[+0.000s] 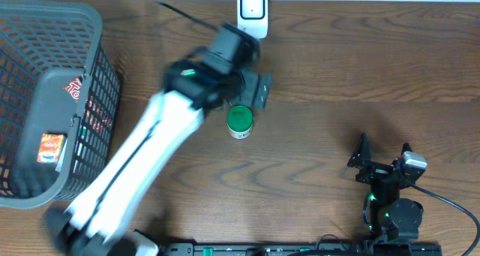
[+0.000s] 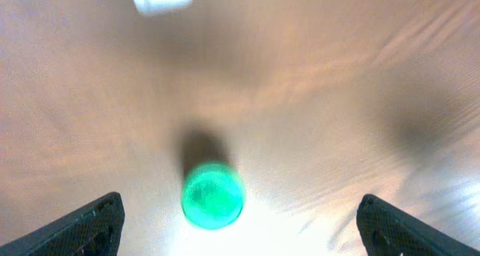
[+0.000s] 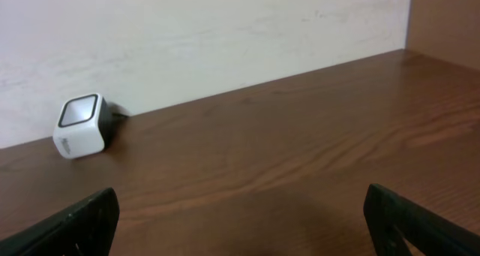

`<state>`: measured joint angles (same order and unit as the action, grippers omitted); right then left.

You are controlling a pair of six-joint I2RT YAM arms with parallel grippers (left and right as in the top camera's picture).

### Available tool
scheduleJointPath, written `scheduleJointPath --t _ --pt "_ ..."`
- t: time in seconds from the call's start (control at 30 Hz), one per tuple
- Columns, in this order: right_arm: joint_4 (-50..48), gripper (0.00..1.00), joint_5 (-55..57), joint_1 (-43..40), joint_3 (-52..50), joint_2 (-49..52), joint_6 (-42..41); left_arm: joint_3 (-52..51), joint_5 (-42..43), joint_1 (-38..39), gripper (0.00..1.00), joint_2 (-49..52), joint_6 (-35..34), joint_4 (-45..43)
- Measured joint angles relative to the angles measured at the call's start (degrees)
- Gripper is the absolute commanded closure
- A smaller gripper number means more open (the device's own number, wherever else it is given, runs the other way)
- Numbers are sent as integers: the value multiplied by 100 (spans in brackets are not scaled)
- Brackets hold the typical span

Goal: Scan the item barcode
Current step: 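Set the jar down on the table center and release it, then reach the left gripper back into the basket toward the Panadol box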

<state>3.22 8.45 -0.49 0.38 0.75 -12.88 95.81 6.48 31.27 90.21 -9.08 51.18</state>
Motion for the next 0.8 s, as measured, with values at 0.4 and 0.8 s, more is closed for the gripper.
scheduleJointPath --t 0.4,0.8 --pt "0 1 0 0 0 0 0 1567 -1886 -3421 3 -2546 -940 1674" --pt "0 1 0 0 0 0 0 444 -1241 -6474 3 -861 -1805 1801"
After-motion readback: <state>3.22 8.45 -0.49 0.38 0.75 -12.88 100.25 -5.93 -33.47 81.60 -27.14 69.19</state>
